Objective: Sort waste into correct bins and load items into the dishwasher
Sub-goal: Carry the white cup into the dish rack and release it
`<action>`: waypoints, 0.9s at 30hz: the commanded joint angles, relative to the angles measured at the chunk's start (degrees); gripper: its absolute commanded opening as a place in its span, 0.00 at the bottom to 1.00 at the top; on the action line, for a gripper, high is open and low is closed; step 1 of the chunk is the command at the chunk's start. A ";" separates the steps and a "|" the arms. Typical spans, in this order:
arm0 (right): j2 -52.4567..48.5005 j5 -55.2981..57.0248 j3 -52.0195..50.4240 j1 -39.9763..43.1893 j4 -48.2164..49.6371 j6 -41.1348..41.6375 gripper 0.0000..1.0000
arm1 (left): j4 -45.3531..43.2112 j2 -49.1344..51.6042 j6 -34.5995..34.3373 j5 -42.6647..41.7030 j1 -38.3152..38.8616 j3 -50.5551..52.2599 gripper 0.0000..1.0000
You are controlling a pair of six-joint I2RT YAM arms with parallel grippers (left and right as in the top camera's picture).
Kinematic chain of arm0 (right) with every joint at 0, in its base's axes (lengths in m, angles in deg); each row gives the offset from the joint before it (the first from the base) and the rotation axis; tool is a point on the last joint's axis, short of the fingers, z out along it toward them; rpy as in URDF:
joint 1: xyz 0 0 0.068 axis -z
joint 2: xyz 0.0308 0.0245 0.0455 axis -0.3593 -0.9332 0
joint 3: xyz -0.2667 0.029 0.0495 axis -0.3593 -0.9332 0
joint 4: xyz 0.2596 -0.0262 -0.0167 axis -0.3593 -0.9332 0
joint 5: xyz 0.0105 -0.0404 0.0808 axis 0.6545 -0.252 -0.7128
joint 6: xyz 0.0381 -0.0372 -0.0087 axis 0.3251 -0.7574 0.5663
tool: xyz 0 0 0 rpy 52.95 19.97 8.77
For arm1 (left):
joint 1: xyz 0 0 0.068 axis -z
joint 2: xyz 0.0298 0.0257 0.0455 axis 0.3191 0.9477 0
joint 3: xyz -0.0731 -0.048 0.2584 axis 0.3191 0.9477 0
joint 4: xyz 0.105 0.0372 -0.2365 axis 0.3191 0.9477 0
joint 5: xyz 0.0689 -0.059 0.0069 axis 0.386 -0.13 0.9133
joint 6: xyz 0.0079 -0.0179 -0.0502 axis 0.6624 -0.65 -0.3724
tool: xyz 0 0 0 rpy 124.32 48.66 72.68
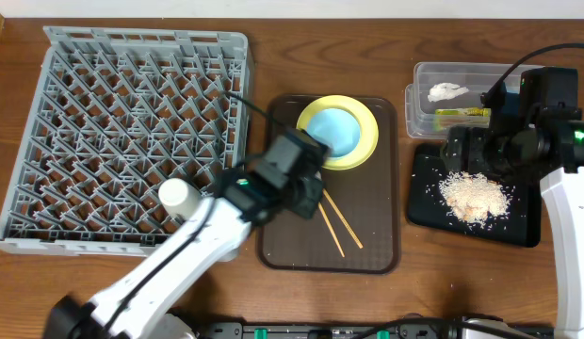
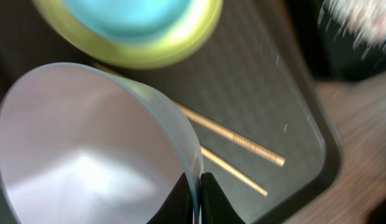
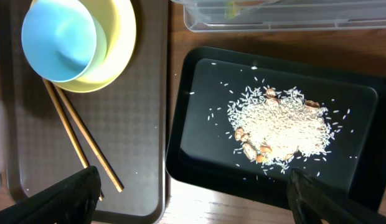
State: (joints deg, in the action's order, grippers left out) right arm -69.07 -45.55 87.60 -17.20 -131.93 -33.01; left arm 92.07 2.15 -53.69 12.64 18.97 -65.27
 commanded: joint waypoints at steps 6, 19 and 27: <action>0.07 -0.02 0.74 0.35 -0.50 0.17 0.93 | -0.46 -5.35 0.76 -0.44 -6.32 -1.25 0.07; 0.07 0.00 0.74 0.35 -0.79 0.15 0.93 | -9.09 -6.73 -0.09 -38.77 -31.28 -1.25 0.07; 0.07 0.00 0.74 0.35 -1.14 0.15 0.93 | -12.02 -4.61 -0.11 -54.62 -48.57 -1.22 0.07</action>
State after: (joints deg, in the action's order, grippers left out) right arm -69.07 -45.52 87.60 -16.96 -132.84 -33.01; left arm 80.49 -3.55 -53.76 -31.97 -25.79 -65.31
